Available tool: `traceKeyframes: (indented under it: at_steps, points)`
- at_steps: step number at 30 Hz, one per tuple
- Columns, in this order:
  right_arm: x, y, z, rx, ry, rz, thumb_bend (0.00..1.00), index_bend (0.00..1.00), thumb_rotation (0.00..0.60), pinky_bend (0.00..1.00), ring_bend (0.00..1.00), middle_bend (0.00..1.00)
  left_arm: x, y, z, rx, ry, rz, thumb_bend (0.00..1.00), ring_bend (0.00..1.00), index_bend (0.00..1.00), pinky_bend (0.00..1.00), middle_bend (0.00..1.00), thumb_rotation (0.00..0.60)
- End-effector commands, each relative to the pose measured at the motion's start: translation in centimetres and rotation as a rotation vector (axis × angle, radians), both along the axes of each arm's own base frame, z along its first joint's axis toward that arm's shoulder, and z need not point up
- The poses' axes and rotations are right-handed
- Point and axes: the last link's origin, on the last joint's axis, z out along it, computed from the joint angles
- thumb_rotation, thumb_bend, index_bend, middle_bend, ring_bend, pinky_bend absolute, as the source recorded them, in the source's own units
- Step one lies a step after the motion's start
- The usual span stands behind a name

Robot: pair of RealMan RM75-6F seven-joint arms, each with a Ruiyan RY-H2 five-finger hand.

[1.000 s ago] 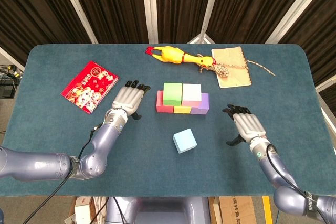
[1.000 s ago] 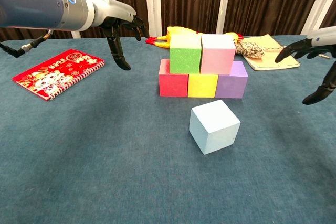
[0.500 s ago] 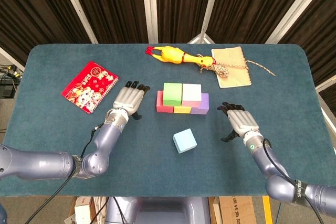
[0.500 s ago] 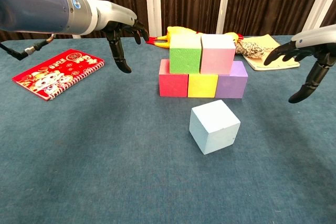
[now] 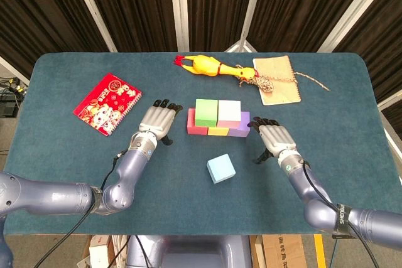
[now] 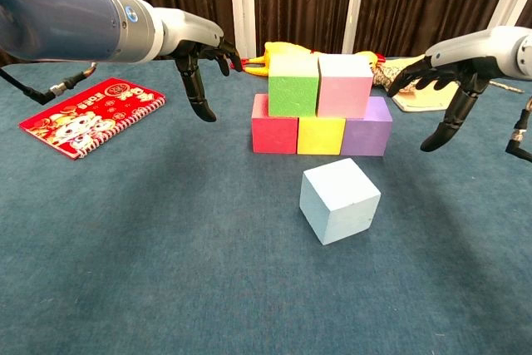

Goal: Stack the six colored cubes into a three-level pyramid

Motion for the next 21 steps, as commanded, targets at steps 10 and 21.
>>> traceKeyframes:
  at_steps: [10, 21]
  points:
    - [0.7, -1.4, 0.1, -0.036, 0.025, -0.046, 0.15, 0.18, 0.6, 0.0, 0.0, 0.07, -0.3, 0.2, 0.1, -0.003, -0.013, 0.002, 0.25, 0.02, 0.16, 0.03, 0.11, 0.6]
    - [1.1, -1.7, -0.4, -0.025, 0.016, -0.056, 0.15, 0.18, 0.6, 0.0, 0.0, 0.07, -0.1, 0.3, -0.4, -0.009, -0.023, -0.009, 0.25, 0.02, 0.16, 0.03, 0.11, 0.6]
